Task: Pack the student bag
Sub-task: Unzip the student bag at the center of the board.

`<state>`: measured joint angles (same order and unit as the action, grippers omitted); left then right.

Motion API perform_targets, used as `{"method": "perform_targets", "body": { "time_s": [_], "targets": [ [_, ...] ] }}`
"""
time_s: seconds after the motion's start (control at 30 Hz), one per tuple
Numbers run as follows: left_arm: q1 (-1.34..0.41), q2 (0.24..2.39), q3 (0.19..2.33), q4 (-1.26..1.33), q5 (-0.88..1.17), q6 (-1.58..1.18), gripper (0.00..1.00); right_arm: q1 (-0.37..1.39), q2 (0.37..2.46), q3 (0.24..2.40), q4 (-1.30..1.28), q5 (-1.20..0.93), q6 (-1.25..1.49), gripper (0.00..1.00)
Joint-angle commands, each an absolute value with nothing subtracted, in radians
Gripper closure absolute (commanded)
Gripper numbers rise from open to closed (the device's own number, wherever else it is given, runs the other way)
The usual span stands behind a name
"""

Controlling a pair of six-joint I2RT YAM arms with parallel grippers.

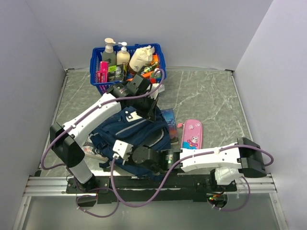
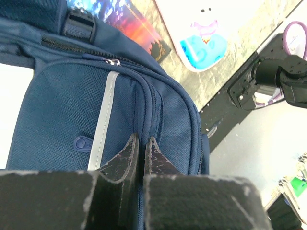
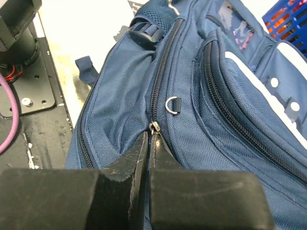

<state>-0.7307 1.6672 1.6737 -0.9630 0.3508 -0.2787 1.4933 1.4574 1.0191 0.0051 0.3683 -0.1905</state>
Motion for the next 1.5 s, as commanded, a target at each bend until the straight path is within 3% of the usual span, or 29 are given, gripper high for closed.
{"method": "perform_targets", "body": {
  "time_s": [0.0, 0.27, 0.43, 0.53, 0.7, 0.77, 0.8, 0.83, 0.9, 0.93, 1.13, 1.23, 1.37, 1.47],
  "targets": [
    [-0.712, 1.605, 1.657, -0.440, 0.278, -0.267, 0.99, 1.509, 1.385, 1.010, 0.120, 0.271, -0.180, 1.00],
    [-0.695, 1.531, 1.554, -0.474, 0.063, -0.268, 0.99, 1.508, 1.221, 0.927, 0.029, 0.337, -0.130, 1.00],
    [-0.687, 1.545, 1.562, -0.463, 0.092, -0.308, 0.99, 1.509, 1.210, 0.946, -0.119, 0.403, -0.075, 1.00],
    [-0.695, 1.569, 1.559, -0.416, 0.156, -0.317, 0.99, 1.511, 1.224, 0.974, -0.083, 0.344, -0.077, 0.99],
    [-0.716, 1.615, 1.577, -0.396, 0.238, -0.304, 0.99, 1.514, 1.340, 1.069, -0.041, 0.253, -0.089, 0.89],
    [-0.716, 1.608, 1.563, -0.413, 0.265, -0.281, 0.99, 1.513, 1.338, 1.059, -0.029, 0.256, -0.081, 0.82],
    [-0.712, 1.591, 1.554, -0.419, 0.264, -0.250, 0.99, 1.511, 1.313, 1.048, -0.028, 0.291, -0.065, 0.74],
    [-0.694, 1.585, 1.519, -0.425, 0.282, -0.239, 0.99, 1.509, 1.292, 1.033, -0.025, 0.319, -0.055, 0.50],
    [-0.670, 1.554, 1.477, -0.445, 0.287, -0.215, 0.99, 1.497, 1.203, 0.977, -0.012, 0.368, -0.034, 0.23],
    [-0.649, 1.539, 1.424, -0.439, 0.296, -0.207, 0.99, 1.490, 1.166, 0.944, -0.011, 0.379, -0.023, 0.00],
    [-0.624, 1.434, 1.322, -0.434, 0.328, -0.129, 0.99, 1.366, 0.834, 0.803, -0.067, 0.492, 0.130, 0.00],
    [-0.623, 1.385, 1.302, -0.448, 0.334, -0.089, 0.99, 1.182, 0.699, 0.712, -0.158, 0.500, 0.291, 0.00],
    [-0.623, 1.341, 1.278, -0.460, 0.360, -0.063, 0.99, 0.930, 0.653, 0.657, -0.326, 0.508, 0.490, 0.00],
    [-0.621, 1.322, 1.258, -0.468, 0.365, -0.046, 0.99, 0.694, 0.728, 0.643, -0.439, 0.372, 0.578, 0.00]
  ]
}}
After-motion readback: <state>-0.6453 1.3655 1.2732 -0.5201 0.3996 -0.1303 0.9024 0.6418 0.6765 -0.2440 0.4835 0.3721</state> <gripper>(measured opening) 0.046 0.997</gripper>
